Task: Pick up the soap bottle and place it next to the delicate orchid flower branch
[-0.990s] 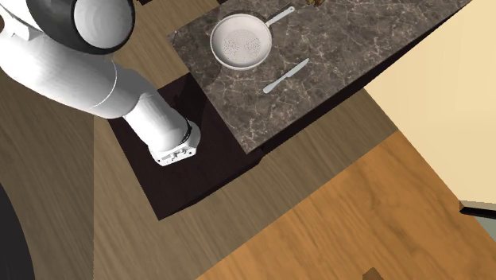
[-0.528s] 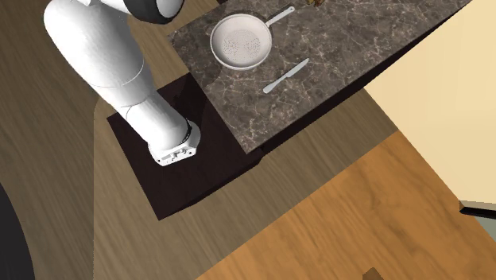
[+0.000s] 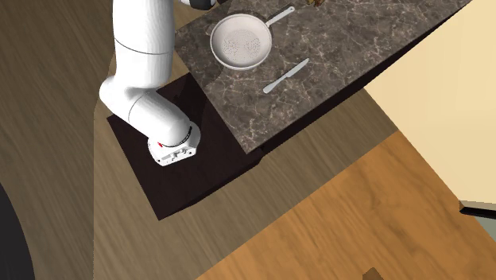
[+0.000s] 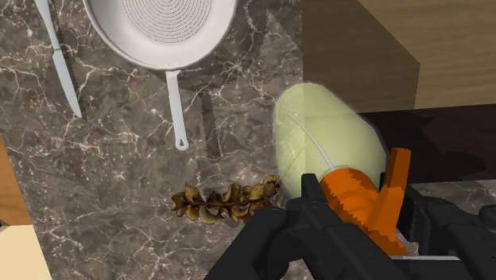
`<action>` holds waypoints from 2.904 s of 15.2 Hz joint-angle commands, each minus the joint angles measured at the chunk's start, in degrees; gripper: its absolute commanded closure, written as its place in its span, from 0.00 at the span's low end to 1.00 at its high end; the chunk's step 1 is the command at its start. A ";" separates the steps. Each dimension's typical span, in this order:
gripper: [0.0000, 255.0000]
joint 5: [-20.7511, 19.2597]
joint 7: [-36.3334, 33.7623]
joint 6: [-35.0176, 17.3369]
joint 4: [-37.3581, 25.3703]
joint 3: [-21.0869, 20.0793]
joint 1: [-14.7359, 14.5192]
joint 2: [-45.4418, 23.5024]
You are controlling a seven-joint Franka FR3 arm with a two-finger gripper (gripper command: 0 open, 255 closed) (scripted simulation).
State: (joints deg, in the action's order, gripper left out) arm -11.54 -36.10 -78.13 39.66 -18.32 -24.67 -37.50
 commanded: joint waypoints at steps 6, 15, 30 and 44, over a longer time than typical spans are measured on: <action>1.00 1.05 -0.86 -8.98 13.38 -0.62 2.46 4.39; 1.00 1.85 -1.24 -18.08 25.78 -0.84 4.43 7.61; 1.00 1.90 -1.66 -26.96 35.53 -0.73 5.52 8.40; 0.00 2.04 -1.28 -19.67 28.17 -0.89 4.80 8.40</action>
State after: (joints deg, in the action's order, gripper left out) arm -9.50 -37.50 -98.87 68.94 -19.21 -19.79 -29.01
